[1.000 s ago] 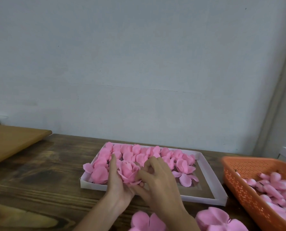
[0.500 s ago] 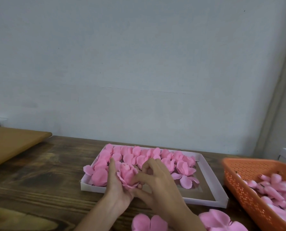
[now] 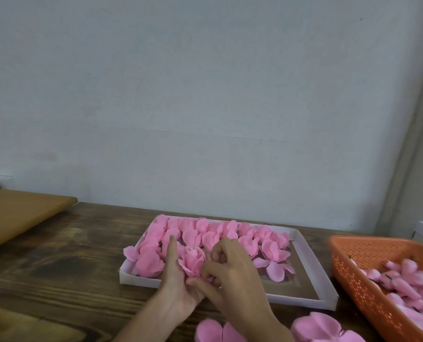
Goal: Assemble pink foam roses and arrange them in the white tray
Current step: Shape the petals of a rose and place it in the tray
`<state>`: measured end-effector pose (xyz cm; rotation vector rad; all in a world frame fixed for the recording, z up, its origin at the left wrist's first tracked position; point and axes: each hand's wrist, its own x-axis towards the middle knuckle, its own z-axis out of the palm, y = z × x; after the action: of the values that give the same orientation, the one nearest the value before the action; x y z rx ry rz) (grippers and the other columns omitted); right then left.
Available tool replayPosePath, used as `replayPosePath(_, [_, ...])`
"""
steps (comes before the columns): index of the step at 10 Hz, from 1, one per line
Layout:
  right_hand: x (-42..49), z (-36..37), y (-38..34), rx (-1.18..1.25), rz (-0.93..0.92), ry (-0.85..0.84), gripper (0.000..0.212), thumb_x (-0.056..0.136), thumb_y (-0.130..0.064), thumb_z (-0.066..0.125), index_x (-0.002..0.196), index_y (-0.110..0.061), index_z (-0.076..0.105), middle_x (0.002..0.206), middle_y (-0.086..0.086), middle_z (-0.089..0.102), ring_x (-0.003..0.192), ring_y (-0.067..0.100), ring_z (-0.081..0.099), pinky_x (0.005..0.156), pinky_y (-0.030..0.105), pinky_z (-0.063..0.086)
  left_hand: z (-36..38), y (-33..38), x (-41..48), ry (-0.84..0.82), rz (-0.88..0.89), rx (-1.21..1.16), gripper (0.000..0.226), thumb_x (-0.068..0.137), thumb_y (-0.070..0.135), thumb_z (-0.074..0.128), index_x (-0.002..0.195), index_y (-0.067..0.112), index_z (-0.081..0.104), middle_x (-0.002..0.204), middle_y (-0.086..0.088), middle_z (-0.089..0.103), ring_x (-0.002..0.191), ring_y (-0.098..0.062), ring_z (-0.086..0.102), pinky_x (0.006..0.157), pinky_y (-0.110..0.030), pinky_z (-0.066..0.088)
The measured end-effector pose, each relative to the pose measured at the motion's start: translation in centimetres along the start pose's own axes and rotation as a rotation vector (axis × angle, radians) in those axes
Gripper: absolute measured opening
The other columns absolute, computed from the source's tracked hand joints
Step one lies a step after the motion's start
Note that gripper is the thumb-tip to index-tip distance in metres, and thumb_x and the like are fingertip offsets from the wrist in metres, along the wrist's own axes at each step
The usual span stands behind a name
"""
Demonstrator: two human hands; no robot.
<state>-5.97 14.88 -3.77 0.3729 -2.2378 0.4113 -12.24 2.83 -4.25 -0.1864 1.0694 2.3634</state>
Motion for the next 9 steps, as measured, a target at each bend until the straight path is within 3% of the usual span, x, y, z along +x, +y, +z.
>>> replayPosePath(1, [0.1,-0.6,0.0,0.097,0.032,-0.093,0.037,0.079,-0.060,0.075,0.070,-0.026,0.064,0.090,-0.009,0.045,0.086,0.011,0.047,0.070,0.029,0.046,0.4,0.1,-0.7,0.006,0.015,0.033,0.095,0.088,0.082,0.048,0.121,-0.003,0.074,0.088,-0.023,0.072,0.066,-0.035,0.073,0.053,-0.039,0.061])
replayPosePath(2, [0.2,-1.6,0.4,0.173,-0.010,-0.210,0.009,0.077,-0.035,0.077,0.078,-0.027,0.074,0.097,-0.008,0.048,0.089,0.013,0.050,0.072,0.030,0.048,0.2,0.2,-0.7,0.076,0.047,0.056,0.090,0.096,0.074,0.046,0.140,-0.002,0.058,0.073,-0.019,0.069,0.047,-0.029,0.067,0.040,-0.034,0.056])
replayPosePath(3, [0.4,-2.3,0.5,0.187,-0.013,-0.284,0.018,0.074,-0.022,0.066,0.086,-0.028,0.079,0.102,-0.004,0.050,0.091,0.013,0.053,0.077,0.031,0.049,0.6,0.5,-1.3,0.074,0.003,0.039,0.083,0.097,0.074,0.044,0.116,-0.005,0.066,0.075,-0.021,0.070,0.054,-0.031,0.067,0.043,-0.033,0.056])
replayPosePath(4, [0.5,-2.6,0.3,0.199,-0.024,-0.310,0.023,0.075,-0.030,0.061,0.087,-0.028,0.080,0.103,-0.004,0.051,0.090,0.012,0.054,0.078,0.031,0.048,0.5,0.3,-1.0,0.127,-0.029,0.015,0.063,0.097,0.069,0.049,0.095,0.007,0.062,0.072,-0.016,0.068,0.071,-0.033,0.061,0.041,-0.038,0.058])
replayPosePath(5, [0.5,-2.5,0.3,0.186,-0.020,-0.318,0.018,0.077,-0.031,0.063,0.087,-0.025,0.078,0.104,-0.004,0.051,0.089,0.012,0.055,0.079,0.033,0.048,0.6,0.1,-0.6,0.043,-0.024,-0.071,0.072,0.095,0.073,0.049,0.090,0.003,0.068,0.064,-0.017,0.065,0.062,-0.031,0.059,0.045,-0.034,0.054])
replayPosePath(6, [0.5,-2.3,0.4,0.195,-0.017,-0.302,0.016,0.080,-0.036,0.066,0.082,-0.022,0.072,0.101,-0.006,0.052,0.084,0.011,0.055,0.075,0.034,0.049,0.3,0.4,-0.2,-0.007,-0.062,-0.030,0.096,0.095,0.079,0.039,0.073,-0.006,0.079,0.067,-0.021,0.065,0.047,-0.030,0.062,0.042,-0.034,0.054])
replayPosePath(7, [0.4,-1.9,0.6,0.186,-0.026,-0.266,0.022,0.077,-0.045,0.072,0.074,-0.023,0.066,0.097,-0.010,0.050,0.083,0.009,0.052,0.071,0.030,0.048,-0.1,0.6,-0.4,-0.075,-0.077,0.022,0.103,0.092,0.083,0.035,0.076,-0.008,0.079,0.071,-0.024,0.066,0.051,-0.033,0.065,0.044,-0.037,0.057])
replayPosePath(8, [0.2,-1.1,0.8,0.156,-0.030,-0.199,0.035,0.068,-0.046,0.084,0.067,-0.024,0.057,0.093,-0.011,0.048,0.084,0.010,0.048,0.068,0.025,0.044,0.2,0.6,-0.9,-0.052,-0.102,0.055,0.097,0.090,0.082,0.042,0.104,-0.007,0.077,0.086,-0.028,0.074,0.062,-0.040,0.074,0.046,-0.043,0.059])
replayPosePath(9, [0.0,-0.5,0.9,0.137,-0.030,-0.157,0.045,0.064,-0.050,0.086,0.063,-0.024,0.049,0.091,-0.014,0.044,0.084,0.008,0.045,0.068,0.020,0.037,0.2,0.5,-0.9,-0.018,-0.095,0.038,0.092,0.090,0.080,0.047,0.102,-0.005,0.078,0.085,-0.026,0.075,0.061,-0.038,0.075,0.042,-0.040,0.057])
